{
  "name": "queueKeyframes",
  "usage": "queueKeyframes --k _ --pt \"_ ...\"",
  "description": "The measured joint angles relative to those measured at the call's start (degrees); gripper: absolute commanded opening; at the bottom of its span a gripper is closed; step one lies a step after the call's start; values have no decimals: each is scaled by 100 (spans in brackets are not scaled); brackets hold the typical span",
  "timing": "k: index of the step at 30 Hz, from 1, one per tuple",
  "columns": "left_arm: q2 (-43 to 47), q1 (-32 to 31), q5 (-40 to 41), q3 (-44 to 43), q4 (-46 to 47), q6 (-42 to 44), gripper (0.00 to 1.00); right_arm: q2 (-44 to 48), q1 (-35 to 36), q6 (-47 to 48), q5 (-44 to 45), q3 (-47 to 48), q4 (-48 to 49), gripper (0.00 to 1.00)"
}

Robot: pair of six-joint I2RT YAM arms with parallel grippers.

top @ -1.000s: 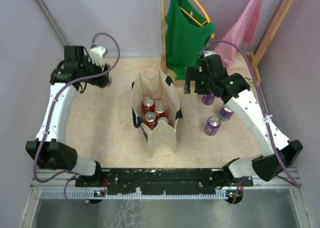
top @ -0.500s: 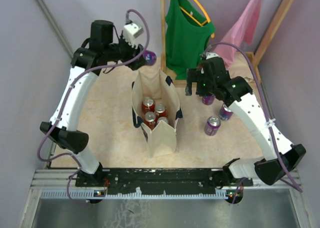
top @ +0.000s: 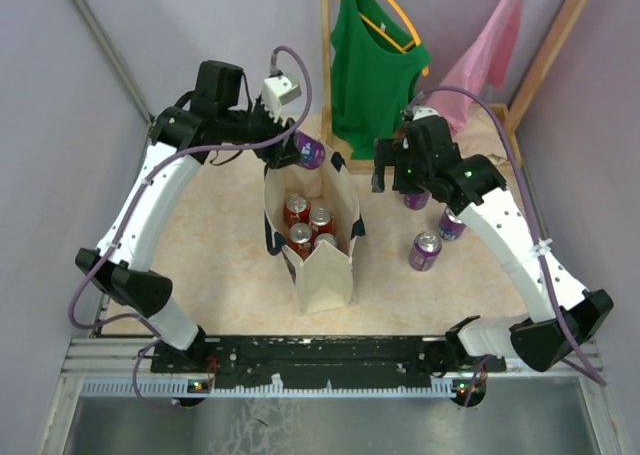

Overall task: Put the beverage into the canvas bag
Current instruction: Place the drink in the canvas bag.

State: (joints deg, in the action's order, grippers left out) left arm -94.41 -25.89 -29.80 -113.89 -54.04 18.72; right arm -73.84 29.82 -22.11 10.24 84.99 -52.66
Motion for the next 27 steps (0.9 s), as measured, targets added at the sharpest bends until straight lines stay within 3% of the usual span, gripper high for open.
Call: queueKeyframes --k 14,27 --pt "74 -334 -96 1003 -358 839 0 83 0 -22 24 -177 52 99" --pt "-717 -402 192 1163 229 1093 0 186 0 -170 168 -177 31 99"
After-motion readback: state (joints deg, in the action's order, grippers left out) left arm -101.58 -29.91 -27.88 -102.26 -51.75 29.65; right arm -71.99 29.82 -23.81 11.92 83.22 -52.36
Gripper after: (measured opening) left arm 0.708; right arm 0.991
